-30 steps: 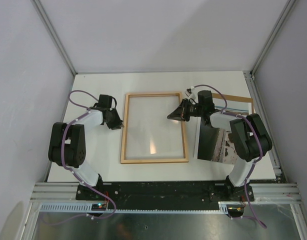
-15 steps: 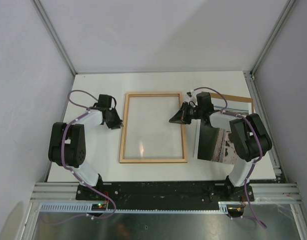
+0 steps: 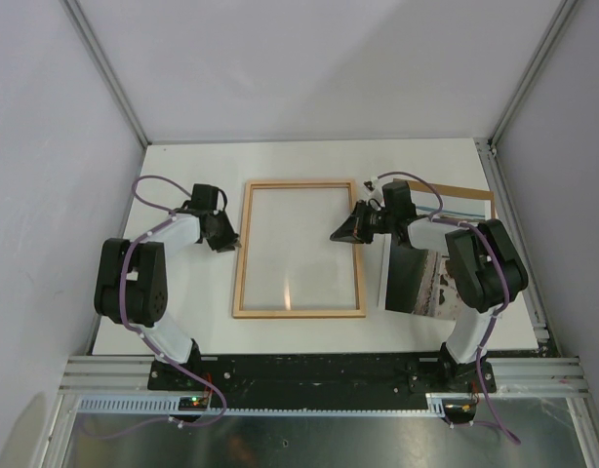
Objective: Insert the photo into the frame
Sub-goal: Place the glass panel at the frame body.
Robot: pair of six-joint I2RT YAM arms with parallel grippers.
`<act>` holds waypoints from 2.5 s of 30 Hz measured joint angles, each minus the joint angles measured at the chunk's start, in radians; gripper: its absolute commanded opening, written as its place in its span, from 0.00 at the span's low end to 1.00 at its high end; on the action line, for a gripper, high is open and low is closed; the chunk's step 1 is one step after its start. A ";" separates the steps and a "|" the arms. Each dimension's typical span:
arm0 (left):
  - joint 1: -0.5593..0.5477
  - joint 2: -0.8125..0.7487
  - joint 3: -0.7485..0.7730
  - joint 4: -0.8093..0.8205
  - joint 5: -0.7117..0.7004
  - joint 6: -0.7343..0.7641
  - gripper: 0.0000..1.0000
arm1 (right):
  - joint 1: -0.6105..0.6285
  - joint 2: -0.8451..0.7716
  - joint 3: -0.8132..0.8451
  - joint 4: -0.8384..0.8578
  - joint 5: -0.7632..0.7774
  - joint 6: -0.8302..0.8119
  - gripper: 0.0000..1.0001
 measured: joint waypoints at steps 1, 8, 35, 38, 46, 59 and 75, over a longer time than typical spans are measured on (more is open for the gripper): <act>0.000 0.000 0.000 0.000 0.000 0.000 0.25 | 0.000 0.001 0.000 0.000 0.000 0.000 0.00; 0.000 0.001 0.001 0.000 0.000 0.000 0.25 | 0.001 0.002 0.003 -0.016 0.018 -0.002 0.09; 0.000 0.006 0.004 0.006 0.012 0.000 0.26 | 0.024 0.002 0.057 -0.168 0.139 -0.074 0.42; 0.000 0.006 0.004 0.006 0.012 0.000 0.26 | 0.025 0.002 0.060 -0.181 0.153 -0.080 0.48; 0.000 0.006 0.004 0.006 0.012 0.000 0.26 | 0.024 0.001 0.070 -0.232 0.188 -0.098 0.58; 0.000 0.007 0.005 0.006 0.012 0.000 0.26 | -0.016 -0.031 0.077 -0.332 0.263 -0.148 0.63; 0.000 0.008 0.008 0.002 0.012 0.001 0.29 | -0.079 -0.106 0.081 -0.457 0.433 -0.218 0.54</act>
